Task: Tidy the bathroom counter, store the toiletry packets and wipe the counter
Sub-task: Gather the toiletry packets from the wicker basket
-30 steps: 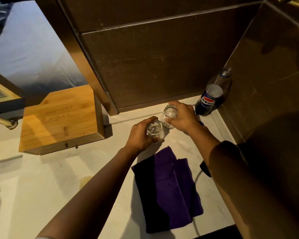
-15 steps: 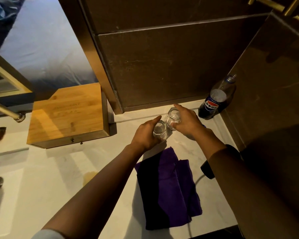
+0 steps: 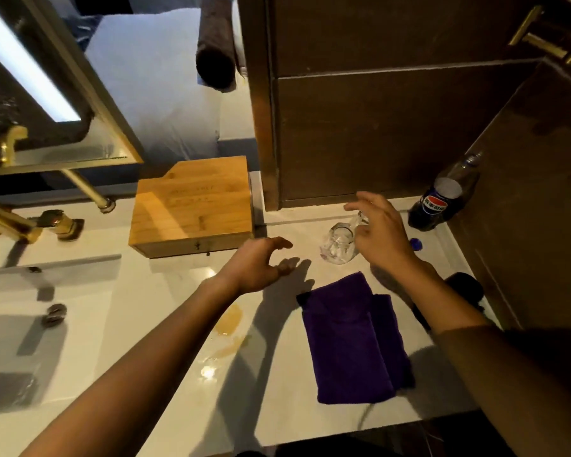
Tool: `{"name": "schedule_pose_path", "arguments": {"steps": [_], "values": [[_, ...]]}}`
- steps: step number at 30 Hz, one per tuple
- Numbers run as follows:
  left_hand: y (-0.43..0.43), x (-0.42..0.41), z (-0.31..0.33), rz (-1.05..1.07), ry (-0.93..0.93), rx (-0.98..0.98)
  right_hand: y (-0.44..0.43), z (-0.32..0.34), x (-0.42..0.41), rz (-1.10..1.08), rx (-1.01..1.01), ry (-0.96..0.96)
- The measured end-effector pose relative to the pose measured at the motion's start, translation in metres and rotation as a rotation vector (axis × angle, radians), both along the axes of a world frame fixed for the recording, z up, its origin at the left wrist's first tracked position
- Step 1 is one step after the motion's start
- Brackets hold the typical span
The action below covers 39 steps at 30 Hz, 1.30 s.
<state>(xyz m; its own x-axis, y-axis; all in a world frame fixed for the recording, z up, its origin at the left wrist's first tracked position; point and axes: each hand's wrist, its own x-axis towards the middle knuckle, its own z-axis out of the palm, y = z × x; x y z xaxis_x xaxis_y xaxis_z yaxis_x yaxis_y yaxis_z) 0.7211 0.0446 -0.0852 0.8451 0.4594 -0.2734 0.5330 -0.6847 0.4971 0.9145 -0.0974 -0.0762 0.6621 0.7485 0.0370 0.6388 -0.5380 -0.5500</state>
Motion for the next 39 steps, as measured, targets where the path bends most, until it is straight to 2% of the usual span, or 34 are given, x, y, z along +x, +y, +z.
{"name": "schedule_pose_path", "arguments": {"steps": [4,8,21,24,28,30,33,39], "values": [[-0.001,-0.079,0.026,0.089,-0.05,0.01,0.026,0.018,-0.068,0.172,0.062,-0.002],[0.001,-0.171,0.046,0.164,-0.103,0.106,0.057,0.029,-0.146,0.398,0.115,-0.011],[-0.016,-0.498,0.112,0.651,-0.206,0.618,0.146,0.063,-0.442,1.076,0.237,-0.015],[-0.014,-0.567,0.114,0.785,-0.141,0.71,0.164,0.079,-0.519,1.187,0.273,-0.044],[-0.007,-0.632,0.1,0.91,-0.016,0.666,0.186,0.088,-0.595,1.267,0.291,-0.192],[-0.003,-0.656,0.09,0.901,0.006,0.672,0.196,0.084,-0.62,1.259,0.279,-0.313],[0.008,-0.675,0.082,0.874,-0.074,0.706,0.203,0.078,-0.625,1.199,0.328,-0.414],[0.037,-0.701,0.083,0.98,-0.221,0.672,0.207,0.072,-0.625,1.191,0.385,-0.445]]}}
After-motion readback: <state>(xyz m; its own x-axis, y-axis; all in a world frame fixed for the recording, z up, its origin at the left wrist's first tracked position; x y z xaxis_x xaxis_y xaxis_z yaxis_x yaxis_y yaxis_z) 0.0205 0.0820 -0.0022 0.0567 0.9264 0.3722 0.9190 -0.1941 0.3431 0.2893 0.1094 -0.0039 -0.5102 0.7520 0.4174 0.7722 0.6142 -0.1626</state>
